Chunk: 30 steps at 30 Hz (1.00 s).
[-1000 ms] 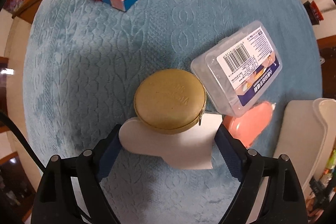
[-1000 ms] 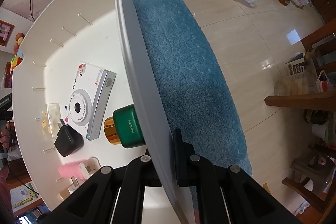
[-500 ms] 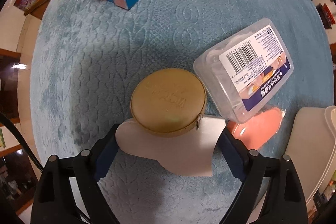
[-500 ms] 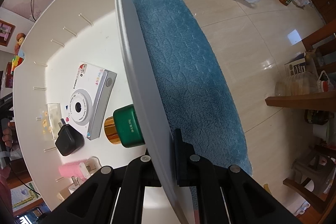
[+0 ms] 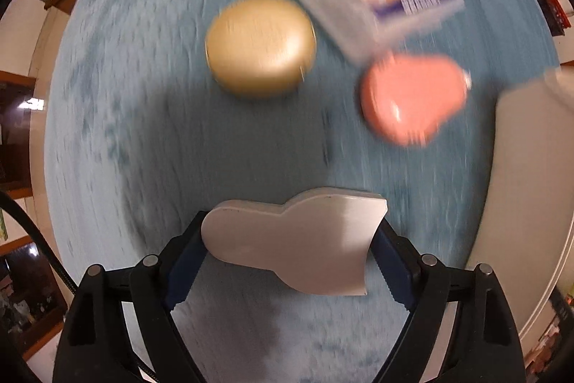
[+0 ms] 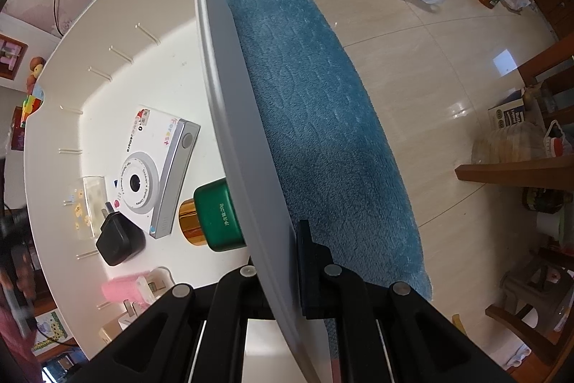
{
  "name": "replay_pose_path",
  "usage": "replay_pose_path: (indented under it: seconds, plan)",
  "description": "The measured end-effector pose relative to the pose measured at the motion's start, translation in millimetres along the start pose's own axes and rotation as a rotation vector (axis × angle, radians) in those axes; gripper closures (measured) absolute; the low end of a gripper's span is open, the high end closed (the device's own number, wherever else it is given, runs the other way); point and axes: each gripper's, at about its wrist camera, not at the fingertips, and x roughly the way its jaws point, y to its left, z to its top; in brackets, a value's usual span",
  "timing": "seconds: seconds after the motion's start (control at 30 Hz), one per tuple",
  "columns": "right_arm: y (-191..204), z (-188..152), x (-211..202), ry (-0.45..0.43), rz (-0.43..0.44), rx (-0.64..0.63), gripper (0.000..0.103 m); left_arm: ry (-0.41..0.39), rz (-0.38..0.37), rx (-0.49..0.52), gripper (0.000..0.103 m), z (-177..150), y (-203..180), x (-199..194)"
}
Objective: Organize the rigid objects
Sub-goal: 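Lift the white curved piece off the table, leaving the gold tin, then carry the white curved piece into the tray and open the left gripper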
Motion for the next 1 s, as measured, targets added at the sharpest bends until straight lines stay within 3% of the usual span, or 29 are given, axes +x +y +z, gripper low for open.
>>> replay_pose_path:
  seconds: [0.2, 0.4, 0.73, 0.83, 1.0]
  plan:
    - [-3.4, 0.6, 0.4, 0.003, 0.012, 0.0, 0.097, 0.1, 0.011, -0.017, 0.016, -42.0, -9.3, 9.7]
    - [-1.1, -0.8, 1.0, 0.004, 0.006, -0.032, 0.096, 0.137, 0.0, -0.044, 0.016, -78.7, -14.5, 8.2]
    - [2.1, -4.3, -0.1, 0.006, 0.016, -0.091, 0.096, -0.009, 0.034, -0.012, 0.016, -113.2, -24.7, -67.3]
    - [2.4, -5.1, -0.6, 0.007, 0.021, -0.112, 0.096, -0.048, 0.048, 0.012, 0.016, -108.2, -30.8, -86.9]
    - [4.3, -6.1, -2.1, 0.008, 0.024, -0.16, 0.096, -0.104, 0.003, 0.051, 0.016, -96.9, -42.9, -122.5]
